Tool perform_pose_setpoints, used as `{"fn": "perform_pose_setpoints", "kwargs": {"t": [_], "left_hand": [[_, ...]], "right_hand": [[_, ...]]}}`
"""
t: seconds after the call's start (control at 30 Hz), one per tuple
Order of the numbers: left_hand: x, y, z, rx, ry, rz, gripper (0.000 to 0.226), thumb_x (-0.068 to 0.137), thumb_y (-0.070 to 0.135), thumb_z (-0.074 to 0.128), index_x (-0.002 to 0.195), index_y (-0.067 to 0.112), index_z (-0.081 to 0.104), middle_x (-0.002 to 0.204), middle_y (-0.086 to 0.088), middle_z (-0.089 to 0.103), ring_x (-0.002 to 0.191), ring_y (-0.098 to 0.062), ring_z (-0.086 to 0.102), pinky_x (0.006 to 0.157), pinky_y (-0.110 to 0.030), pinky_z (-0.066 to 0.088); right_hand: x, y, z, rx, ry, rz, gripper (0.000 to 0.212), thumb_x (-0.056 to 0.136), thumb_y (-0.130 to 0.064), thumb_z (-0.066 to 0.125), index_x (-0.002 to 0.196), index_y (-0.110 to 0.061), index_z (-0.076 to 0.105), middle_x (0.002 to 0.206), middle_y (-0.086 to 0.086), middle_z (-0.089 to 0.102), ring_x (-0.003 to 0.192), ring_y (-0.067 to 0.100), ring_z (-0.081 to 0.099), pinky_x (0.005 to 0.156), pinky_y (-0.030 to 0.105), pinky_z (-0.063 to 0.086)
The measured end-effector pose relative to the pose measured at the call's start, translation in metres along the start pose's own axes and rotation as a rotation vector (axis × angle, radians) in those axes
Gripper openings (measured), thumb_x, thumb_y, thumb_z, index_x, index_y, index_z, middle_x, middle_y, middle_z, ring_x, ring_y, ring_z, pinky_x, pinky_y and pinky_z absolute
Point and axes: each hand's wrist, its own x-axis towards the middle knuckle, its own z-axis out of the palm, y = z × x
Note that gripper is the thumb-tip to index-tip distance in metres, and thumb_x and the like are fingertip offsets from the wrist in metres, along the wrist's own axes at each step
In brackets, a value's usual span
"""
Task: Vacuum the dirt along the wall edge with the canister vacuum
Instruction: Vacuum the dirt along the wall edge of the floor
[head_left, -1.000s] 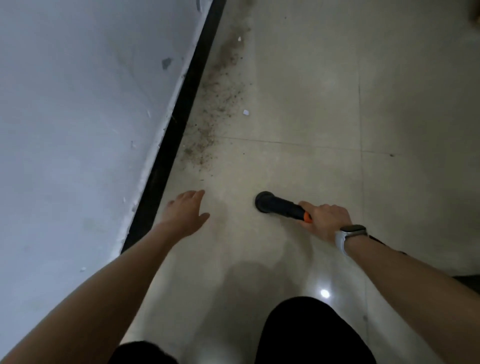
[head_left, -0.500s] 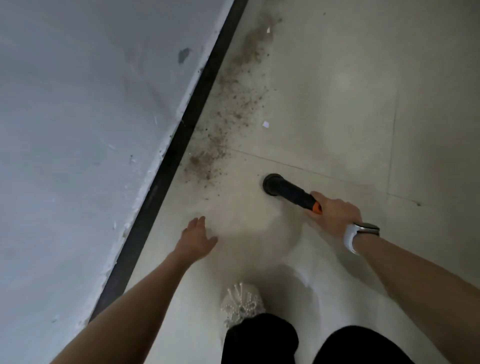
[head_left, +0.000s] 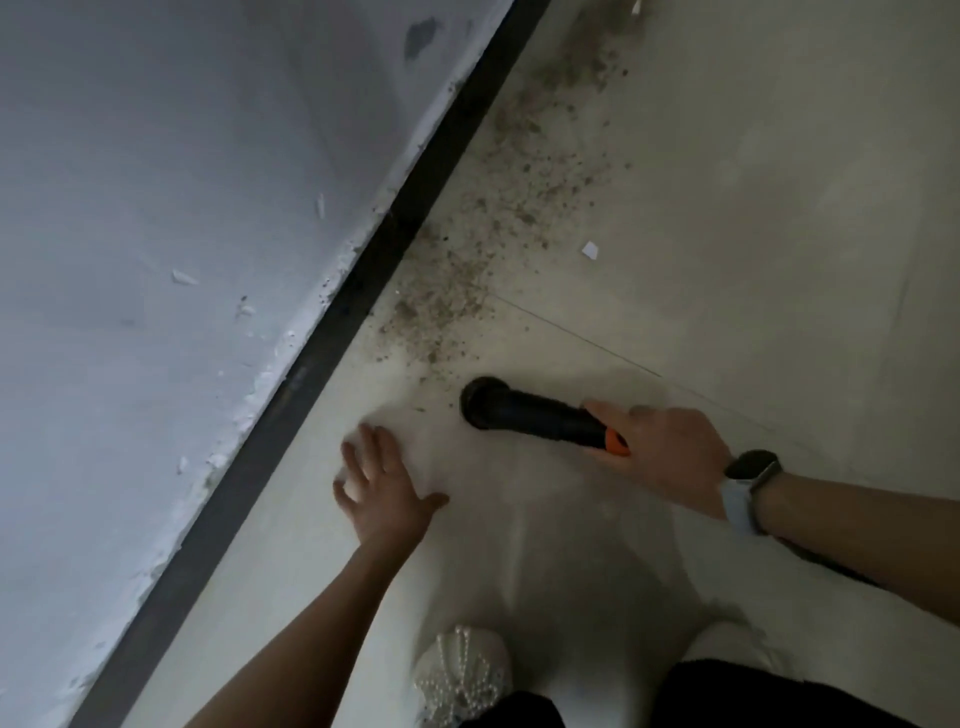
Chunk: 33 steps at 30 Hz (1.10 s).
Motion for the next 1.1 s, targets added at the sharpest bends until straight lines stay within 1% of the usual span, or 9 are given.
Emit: {"fn": "perform_pose_setpoints", "kwargs": {"t": [0.1,0.33,0.4,0.5,0.63,0.8,0.9,1.0,1.1], "left_hand": [[-0.001,-0.009,0.001,0.027,0.062,0.034,0.114,0.076,0.055,0.069,0.151,0.018,-0.010,0.157,-0.002,-0.022,0.145,-0.026,-0.017,0.115,-0.051,0.004],[-0.007,-0.007,0.004,-0.028,0.105,-0.047,0.113,0.075,0.052,0.072,0.152,0.014,-0.002,0.159,-0.004,-0.015,0.145,-0.025,-0.015,0.117,-0.047,0.002],[-0.012,-0.008,0.006,-0.061,0.116,-0.082,0.111,0.076,0.050,0.072,0.151,0.013,0.000,0.159,-0.005,-0.014,0.145,-0.026,-0.015,0.117,-0.047,0.003],[-0.013,-0.006,0.005,-0.071,0.109,-0.100,0.111,0.076,0.049,0.073,0.152,0.013,0.001,0.159,-0.004,-0.015,0.145,-0.027,-0.015,0.117,-0.049,0.004],[-0.004,-0.012,0.003,-0.048,0.082,-0.095,0.119,0.070,0.055,0.074,0.152,0.017,-0.005,0.158,0.000,-0.020,0.144,-0.024,-0.020,0.116,-0.048,0.002],[-0.003,-0.019,0.007,-0.054,0.104,-0.068,0.121,0.068,0.060,0.072,0.151,0.022,-0.007,0.157,0.004,-0.022,0.144,-0.020,-0.021,0.115,-0.046,0.002],[-0.002,-0.021,0.008,-0.045,0.102,-0.063,0.122,0.068,0.063,0.070,0.151,0.022,-0.009,0.156,0.004,-0.024,0.143,-0.020,-0.023,0.115,-0.045,0.003],[-0.003,-0.022,0.009,-0.036,0.109,-0.044,0.121,0.068,0.065,0.069,0.151,0.022,-0.009,0.156,0.005,-0.024,0.143,-0.019,-0.024,0.115,-0.044,0.002],[-0.003,-0.021,0.009,-0.036,0.105,-0.044,0.121,0.069,0.064,0.068,0.151,0.022,-0.009,0.156,0.005,-0.024,0.143,-0.020,-0.024,0.115,-0.043,0.000]], "right_hand": [[0.013,0.003,-0.011,-0.033,0.124,0.008,0.058,0.090,-0.060,0.038,0.142,-0.036,0.032,0.093,0.001,0.065,0.070,0.019,0.057,0.055,0.025,0.030],[0.002,-0.031,0.015,0.048,0.073,-0.226,0.057,0.090,-0.062,0.037,0.141,-0.037,0.030,0.097,-0.001,0.065,0.078,0.019,0.062,0.058,0.025,0.037],[0.015,-0.031,0.005,0.054,0.092,-0.199,0.054,0.090,-0.060,0.041,0.137,-0.035,0.035,0.088,-0.002,0.064,0.070,0.019,0.060,0.053,0.026,0.038],[0.031,-0.038,-0.006,-0.012,0.180,-0.159,0.050,0.091,-0.056,0.044,0.134,-0.031,0.039,0.076,-0.002,0.059,0.058,0.019,0.049,0.045,0.025,0.028],[0.027,-0.062,0.002,0.003,0.199,-0.243,0.050,0.091,-0.051,0.045,0.135,-0.026,0.037,0.077,0.001,0.059,0.058,0.022,0.050,0.050,0.026,0.030],[0.065,-0.084,-0.020,-0.034,0.209,-0.233,0.047,0.094,-0.049,0.041,0.131,-0.022,0.037,0.071,0.000,0.043,0.056,0.023,0.040,0.050,0.028,0.027],[0.072,-0.098,-0.022,0.018,0.198,-0.260,0.055,0.093,-0.047,0.044,0.140,-0.025,0.028,0.083,0.004,0.050,0.064,0.024,0.047,0.056,0.029,0.032],[0.047,-0.084,-0.011,0.153,0.168,-0.298,0.071,0.090,-0.044,0.051,0.148,-0.030,0.013,0.113,0.005,0.052,0.087,0.026,0.059,0.063,0.031,0.040],[0.018,-0.044,0.004,0.372,0.031,-0.217,0.072,0.088,-0.041,0.058,0.146,-0.033,0.018,0.134,-0.003,0.049,0.106,0.024,0.060,0.077,0.033,0.047]]}}
